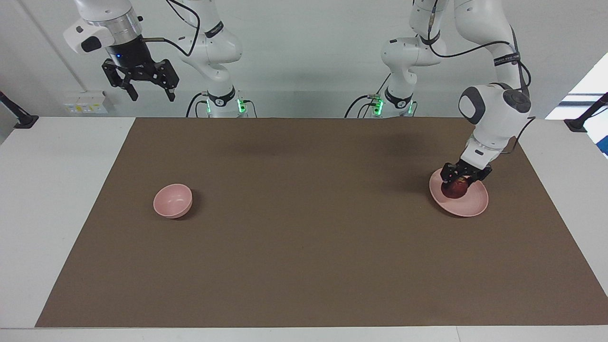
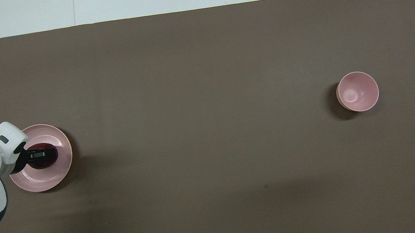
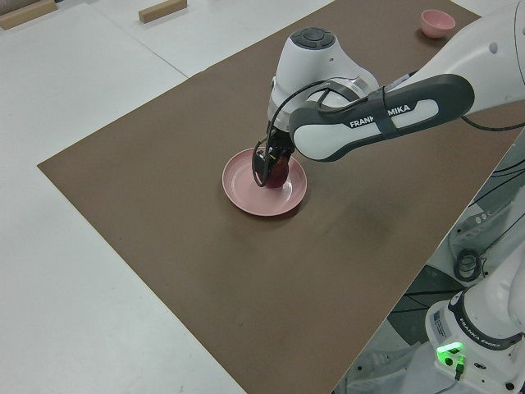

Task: Move apple from plate to bowl
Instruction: 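Lift the apple with the left gripper while the right gripper approaches it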

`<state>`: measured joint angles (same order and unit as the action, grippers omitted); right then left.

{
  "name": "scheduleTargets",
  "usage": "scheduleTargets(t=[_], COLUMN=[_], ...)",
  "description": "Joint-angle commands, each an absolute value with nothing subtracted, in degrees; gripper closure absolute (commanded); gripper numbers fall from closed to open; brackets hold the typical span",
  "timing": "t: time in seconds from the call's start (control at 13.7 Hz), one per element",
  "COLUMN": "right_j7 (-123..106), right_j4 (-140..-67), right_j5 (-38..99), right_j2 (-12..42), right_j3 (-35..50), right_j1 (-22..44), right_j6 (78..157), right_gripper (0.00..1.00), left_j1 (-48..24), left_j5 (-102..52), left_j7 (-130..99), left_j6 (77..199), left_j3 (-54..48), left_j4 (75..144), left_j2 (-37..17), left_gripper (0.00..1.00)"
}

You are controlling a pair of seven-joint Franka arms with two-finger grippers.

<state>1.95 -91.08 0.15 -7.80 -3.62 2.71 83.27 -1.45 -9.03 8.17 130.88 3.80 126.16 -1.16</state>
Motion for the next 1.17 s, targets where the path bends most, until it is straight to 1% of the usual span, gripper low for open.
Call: scheduleTargets(t=[0.0,0.07,0.15,0.29,0.44,0.73,0.88,1.1], right_j7=[-0.2,-0.2,-0.3,-0.5,-0.4,1.6,1.9,3.8], right_j4=[-91.8,-91.8,-91.8,-92.5,-92.8,-94.8,-97.3,-101.4], right_j5=[0.1,0.1,-0.1,-0.2,-0.2,2.2,6.0,10.3], right_j2=[-9.0,-9.0,-9.1,-9.5,-9.3,-8.8,-8.7,-8.6], right_j3=[-3.6,-3.7,-3.7,-3.7,-3.7,-3.7,-3.7,-3.7], right_j1=[2.2,2.2,2.3,2.3,2.2,1.3,1.1,1.4], right_j6=[83.3,83.2,82.4,82.5,82.8,84.9,85.8,89.2], right_gripper=[0.0,0.0,0.0,0.0,0.0,0.0,0.0,0.0], left_j1=[-2.5,-2.5,-2.5,-2.5,-2.5,-2.5,-2.4,-2.1], left_j5=[-18.3,-19.0,-20.4,-31.5,-36.9,-53.4,-59.9,-67.1], left_j7=[8.8,8.8,8.6,8.6,8.4,8.4,8.4,8.3], left_j6=[120.0,117.3,116.7,116.7,116.7,117.2,117.6,118.4], left_j3=[3.0,1.8,-0.1,-2.0,-4.6,-9.7,-12.3,-16.1], left_j4=[119.4,117.8,117.6,117.7,117.9,118.3,118.4,118.6], left_j2=[-0.3,-0.3,-0.3,0.2,0.4,0.8,0.9,2.7], left_gripper=[0.98,1.0,1.0,1.0,1.0,1.0,1.0,1.0])
